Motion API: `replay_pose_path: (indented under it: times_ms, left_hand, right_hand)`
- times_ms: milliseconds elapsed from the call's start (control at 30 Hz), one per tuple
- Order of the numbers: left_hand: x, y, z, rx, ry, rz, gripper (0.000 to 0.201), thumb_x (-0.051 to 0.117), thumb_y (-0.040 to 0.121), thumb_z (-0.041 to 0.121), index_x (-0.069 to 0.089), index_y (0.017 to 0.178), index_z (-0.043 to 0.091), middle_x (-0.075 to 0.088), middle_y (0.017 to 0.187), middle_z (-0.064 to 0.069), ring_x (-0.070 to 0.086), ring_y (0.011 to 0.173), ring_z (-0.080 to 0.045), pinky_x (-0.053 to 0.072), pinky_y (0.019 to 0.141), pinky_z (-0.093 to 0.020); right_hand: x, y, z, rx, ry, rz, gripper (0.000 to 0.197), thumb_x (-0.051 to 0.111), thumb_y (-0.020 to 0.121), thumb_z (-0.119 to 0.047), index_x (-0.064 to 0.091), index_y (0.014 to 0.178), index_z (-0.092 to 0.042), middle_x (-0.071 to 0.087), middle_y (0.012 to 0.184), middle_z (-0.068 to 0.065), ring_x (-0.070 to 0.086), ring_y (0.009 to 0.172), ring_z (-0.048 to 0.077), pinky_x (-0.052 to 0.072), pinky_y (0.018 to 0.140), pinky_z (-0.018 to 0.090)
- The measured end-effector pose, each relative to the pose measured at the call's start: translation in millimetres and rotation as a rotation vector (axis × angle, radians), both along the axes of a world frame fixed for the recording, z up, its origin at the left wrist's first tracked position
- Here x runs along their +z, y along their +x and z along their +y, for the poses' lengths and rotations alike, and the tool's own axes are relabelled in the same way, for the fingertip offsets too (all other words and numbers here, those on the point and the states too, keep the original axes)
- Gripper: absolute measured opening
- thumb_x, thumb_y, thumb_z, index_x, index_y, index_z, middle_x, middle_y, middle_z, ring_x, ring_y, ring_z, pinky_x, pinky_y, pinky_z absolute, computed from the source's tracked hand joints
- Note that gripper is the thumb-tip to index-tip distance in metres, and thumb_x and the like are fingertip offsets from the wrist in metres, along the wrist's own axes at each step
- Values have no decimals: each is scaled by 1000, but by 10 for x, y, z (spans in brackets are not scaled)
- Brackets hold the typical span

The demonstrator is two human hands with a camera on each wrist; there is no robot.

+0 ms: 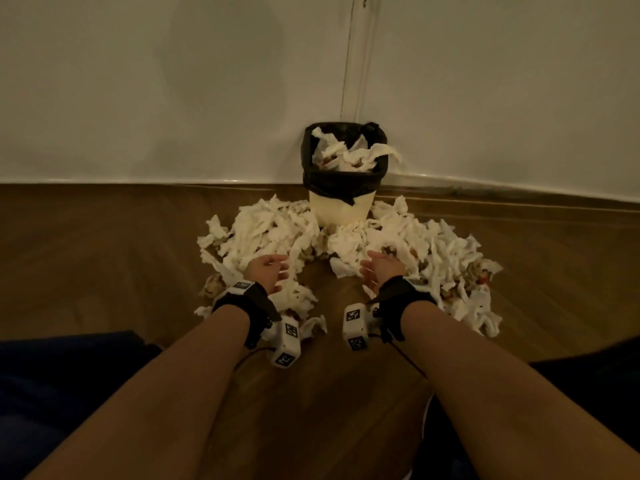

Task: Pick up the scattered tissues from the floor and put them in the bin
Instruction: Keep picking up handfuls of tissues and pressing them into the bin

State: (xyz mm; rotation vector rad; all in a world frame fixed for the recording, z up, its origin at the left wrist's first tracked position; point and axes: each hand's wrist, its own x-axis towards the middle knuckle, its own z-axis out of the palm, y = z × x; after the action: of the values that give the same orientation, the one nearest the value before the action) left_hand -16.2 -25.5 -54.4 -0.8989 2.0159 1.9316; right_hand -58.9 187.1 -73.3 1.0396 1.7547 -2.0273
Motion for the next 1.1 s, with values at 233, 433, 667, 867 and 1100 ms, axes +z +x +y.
replay_pose_path:
  times_ms: [233, 433, 667, 867, 1100]
  left_hand:
    - [-607, 542, -136, -300, -579, -100, 18, 52, 93, 15, 67, 101, 17, 65, 111, -7, 61, 97, -24, 47, 76, -28]
    - [-928, 750, -77, -752, -951, -90, 31, 56, 88, 42, 61, 110, 20, 54, 123, -6, 51, 113, -26, 48, 92, -39]
    - [-1154, 994, 53, -875, -1018, -256, 77, 68, 79, 45, 24, 141, 33, 17, 149, -4, 27, 132, -35, 43, 98, -47]
    - [-1285, 1008, -27, -825, -939, -194, 44, 54, 92, 24, 42, 134, 19, 29, 146, -8, 44, 122, -31, 44, 95, -38]
    - [-1307, 1008, -58, -561, -747, -147, 46, 37, 93, -4, 43, 137, 9, 45, 137, -18, 48, 120, -33, 41, 95, -35]
  right_hand:
    - [-458, 440, -265, 269, 195, -63, 31, 43, 93, -6, 64, 116, -11, 64, 97, 10, 54, 74, 22, 46, 65, 28]
    - [-515, 606, -499, 1013, 802, 85, 33, 49, 92, -16, 57, 124, -22, 53, 132, 9, 49, 120, 28, 41, 103, 37]
    - [-571, 703, -614, 1364, 971, 207, 34, 45, 94, -16, 51, 128, -17, 43, 135, 11, 32, 128, 28, 23, 108, 38]
    - [-712, 721, -511, 1306, 989, 172, 32, 41, 97, -17, 53, 126, -16, 44, 132, 12, 39, 122, 30, 27, 106, 36]
    - [-820, 726, -571, 1340, 1017, 319, 46, 53, 90, -18, 43, 134, -23, 37, 136, 9, 36, 124, 34, 33, 104, 40]
